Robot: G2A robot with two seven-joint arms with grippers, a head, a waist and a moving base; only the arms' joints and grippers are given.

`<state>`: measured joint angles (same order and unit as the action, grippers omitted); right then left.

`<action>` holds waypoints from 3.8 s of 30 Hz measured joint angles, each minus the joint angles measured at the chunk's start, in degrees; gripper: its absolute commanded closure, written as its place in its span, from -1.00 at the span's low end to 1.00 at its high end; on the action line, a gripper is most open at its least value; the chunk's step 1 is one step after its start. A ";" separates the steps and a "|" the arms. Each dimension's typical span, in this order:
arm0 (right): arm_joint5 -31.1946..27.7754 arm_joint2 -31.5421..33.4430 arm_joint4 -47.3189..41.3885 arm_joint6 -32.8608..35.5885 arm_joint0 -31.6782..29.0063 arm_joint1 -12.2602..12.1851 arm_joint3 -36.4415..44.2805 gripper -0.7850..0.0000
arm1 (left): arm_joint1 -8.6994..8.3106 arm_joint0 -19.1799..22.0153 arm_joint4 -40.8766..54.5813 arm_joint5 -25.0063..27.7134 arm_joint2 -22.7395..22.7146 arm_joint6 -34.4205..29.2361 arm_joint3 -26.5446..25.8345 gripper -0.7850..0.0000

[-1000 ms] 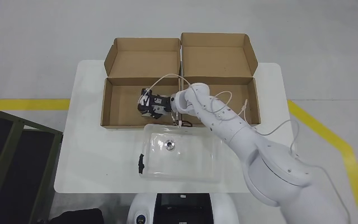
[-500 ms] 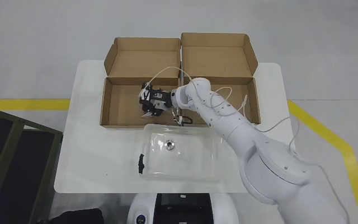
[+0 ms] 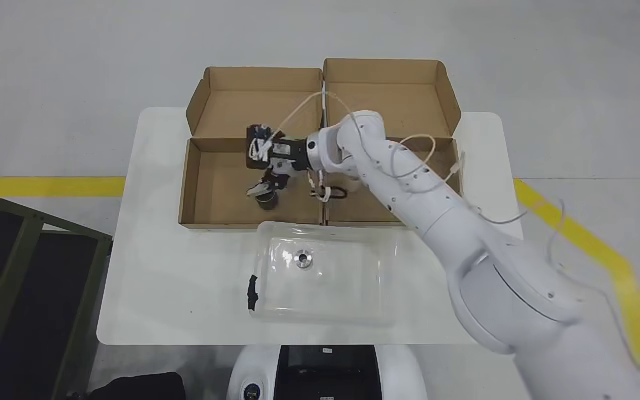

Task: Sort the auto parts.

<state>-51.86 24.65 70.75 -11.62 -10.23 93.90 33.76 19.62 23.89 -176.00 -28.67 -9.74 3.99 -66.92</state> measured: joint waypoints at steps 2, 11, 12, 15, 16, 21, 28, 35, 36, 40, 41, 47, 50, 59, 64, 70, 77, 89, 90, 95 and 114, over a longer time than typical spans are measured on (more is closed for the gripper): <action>-0.65 1.46 0.65 0.39 -1.01 -1.64 2.98 -1.00 | 0.00 0.00 0.00 0.00 0.00 0.00 0.00 -1.00; -3.67 11.01 2.85 8.22 -11.35 -10.23 23.30 -1.00 | 0.00 0.00 0.00 0.00 0.00 0.00 0.00 -1.00; -3.66 12.30 2.99 9.86 -12.84 -11.11 25.88 -1.00 | 0.00 0.00 0.00 0.00 0.00 0.00 0.00 -1.00; -3.68 16.91 3.06 15.85 -18.41 -13.92 34.79 -1.00 | 0.00 0.00 0.00 0.00 0.00 0.00 0.00 -1.00; -3.72 18.84 3.03 18.35 -20.71 -14.96 38.35 -1.00 | 0.00 0.00 0.00 0.00 0.00 0.00 0.00 -1.00; -4.91 25.85 2.27 27.06 -29.31 -18.26 51.04 -1.00 | 0.00 0.00 0.00 0.00 0.00 0.00 0.00 -1.00; -6.17 31.53 2.59 34.53 -38.75 -21.27 63.13 -1.00 | 0.00 0.00 0.00 0.00 0.00 0.00 0.00 -1.00; -6.14 31.33 3.74 36.49 -43.76 -23.22 67.23 -1.00 | 0.00 0.00 0.00 0.00 0.00 0.00 0.00 -1.00; -6.14 31.27 4.17 36.48 -44.20 -23.41 67.66 -1.00 | 0.00 0.00 0.00 0.00 0.00 0.00 0.00 -1.00; -6.14 30.90 7.15 35.36 -46.45 -24.25 68.90 -1.00 | 0.00 0.00 0.00 0.00 0.00 0.00 0.00 -1.00; -6.14 30.72 7.78 35.03 -46.90 -24.41 68.86 -1.00 | 0.00 0.00 0.00 0.00 0.00 0.00 0.00 -1.00; -6.14 29.21 11.33 33.11 -48.58 -25.34 68.25 -1.00 | 0.00 0.00 0.00 0.00 0.00 0.00 0.00 -1.00; -6.14 28.10 13.15 32.36 -49.12 -25.62 68.27 -1.00 | 0.00 0.00 0.00 0.00 0.00 0.00 0.00 -1.00; -5.44 25.70 16.66 30.35 -48.72 -25.70 65.41 -0.87 | 0.00 0.00 0.00 0.00 0.00 0.00 0.00 -1.00; -4.44 23.93 16.38 28.84 -46.71 -25.12 61.14 -0.85 | 0.00 0.00 0.00 0.00 0.00 0.00 0.00 -1.00; -2.59 22.11 15.65 27.74 -44.10 -24.27 57.15 -0.63 | 0.00 0.00 0.00 0.00 0.00 0.00 0.00 -1.00; -1.38 19.39 15.20 26.46 -41.15 -23.11 52.51 -0.25 | 0.00 0.00 0.00 0.00 0.00 0.00 0.00 -1.00; -0.73 17.15 14.10 24.24 -38.77 -21.93 47.36 0.08 | 0.00 0.00 0.00 0.00 0.00 0.00 0.00 -1.00; -0.73 17.08 14.04 24.08 -38.66 -21.87 47.08 0.13 | 0.00 0.00 0.00 0.00 0.00 0.00 0.00 -1.00; -0.78 16.74 13.96 23.58 -38.09 -21.63 46.05 0.51 | 0.00 0.00 0.00 0.00 0.00 0.00 0.00 -1.00; -6.18 22.67 5.20 25.33 -39.57 -23.48 56.67 1.00 | 0.00 0.00 0.00 0.00 0.00 0.00 0.00 -1.00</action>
<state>-58.03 47.32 75.95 13.71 -49.80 70.41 90.42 19.62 23.89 -176.00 -28.67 -9.74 3.99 -66.92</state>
